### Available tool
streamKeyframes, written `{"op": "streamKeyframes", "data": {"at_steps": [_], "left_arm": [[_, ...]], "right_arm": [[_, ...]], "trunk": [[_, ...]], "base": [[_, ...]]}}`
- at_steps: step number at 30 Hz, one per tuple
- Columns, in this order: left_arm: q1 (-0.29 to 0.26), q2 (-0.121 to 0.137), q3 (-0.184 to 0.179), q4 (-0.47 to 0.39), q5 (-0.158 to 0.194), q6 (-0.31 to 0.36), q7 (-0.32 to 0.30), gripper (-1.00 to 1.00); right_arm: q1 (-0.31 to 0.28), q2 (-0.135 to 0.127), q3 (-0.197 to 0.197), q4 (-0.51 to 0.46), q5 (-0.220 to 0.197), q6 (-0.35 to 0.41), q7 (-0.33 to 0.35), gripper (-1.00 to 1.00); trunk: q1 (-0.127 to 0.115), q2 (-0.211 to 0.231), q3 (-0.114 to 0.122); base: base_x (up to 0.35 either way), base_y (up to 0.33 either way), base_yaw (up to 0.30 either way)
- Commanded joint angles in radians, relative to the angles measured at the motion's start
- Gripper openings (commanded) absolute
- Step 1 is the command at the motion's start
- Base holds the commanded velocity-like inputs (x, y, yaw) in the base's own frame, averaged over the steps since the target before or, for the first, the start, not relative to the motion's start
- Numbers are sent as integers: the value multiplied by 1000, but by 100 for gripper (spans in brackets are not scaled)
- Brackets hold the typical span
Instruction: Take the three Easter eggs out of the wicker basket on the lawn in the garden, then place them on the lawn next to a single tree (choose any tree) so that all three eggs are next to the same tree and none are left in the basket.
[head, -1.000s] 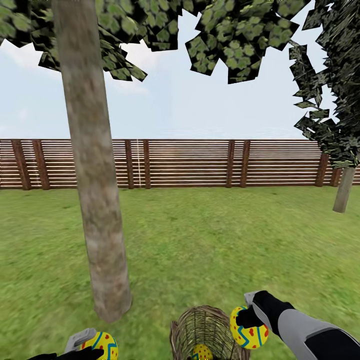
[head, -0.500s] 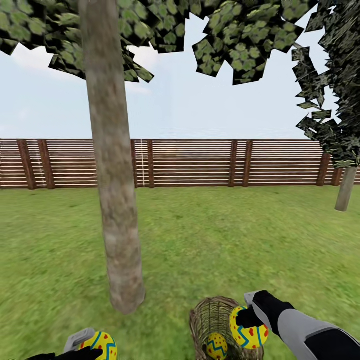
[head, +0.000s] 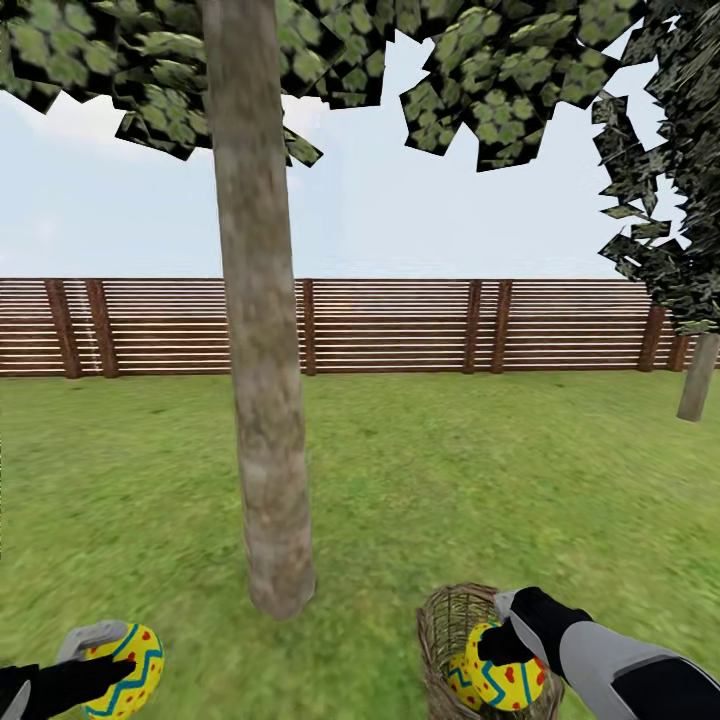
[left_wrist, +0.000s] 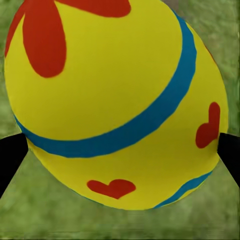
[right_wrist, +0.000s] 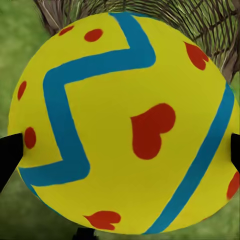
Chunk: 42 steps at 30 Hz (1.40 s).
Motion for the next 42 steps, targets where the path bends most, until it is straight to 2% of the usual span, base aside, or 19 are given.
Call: {"op": "streamKeyframes", "data": {"at_steps": [1,4,6,7,9,12,17,20,22,26,34,42], "left_arm": [[-1,-3,-19,-16,2,59,0,-100],[-1,-12,-33,-18,0,139,-1,-100],[-1,-48,-37,-18,-2,149,3,-100],[-1,-78,-37,-17,-4,156,9,-100],[-1,-90,-34,-16,-4,169,12,-100],[-1,-94,-34,-16,-5,171,12,-100],[-1,-86,-29,-20,-2,177,10,-100],[-2,-84,-29,-27,-1,275,6,-100],[-2,-88,-30,-24,-1,297,5,-100],[-3,-93,-33,-18,-4,297,7,-100],[-2,-86,-30,-21,1,298,3,-100],[-2,-85,-29,-21,1,297,4,-100]], "right_arm": [[-1,-6,8,-2,-9,6,2,-100],[-1,-25,9,-3,-10,2,2,-100],[-1,-27,8,-3,-10,-26,0,-100],[-1,-29,8,-3,-9,-38,-1,-100],[-1,-30,7,-3,-8,-42,-2,-100],[-1,-31,10,-2,-7,-42,-3,-100],[-1,-35,10,2,-5,-42,-14,-100],[-1,-36,10,25,-7,-48,-22,-100],[-1,-35,10,28,-7,-50,-23,-100],[-1,-36,9,29,-8,-49,-23,-100],[-1,-34,10,29,-8,-48,-23,-100],[-1,-30,11,30,-5,-39,-15,-100]], "trunk": [[0,-1,-1],[0,-1,-1],[0,-1,-1],[0,-1,-1],[0,-1,-1],[0,-1,-1],[0,-1,-1],[0,-1,-1],[0,-1,-1],[0,-1,-1],[0,-1,-1],[0,-1,6]], "base": [[0,302,0],[0,302,0],[0,292,0],[0,273,0],[0,272,0],[0,284,0],[0,286,0],[0,286,0],[0,286,0],[0,286,0],[0,288,-1],[0,303,-234]]}}
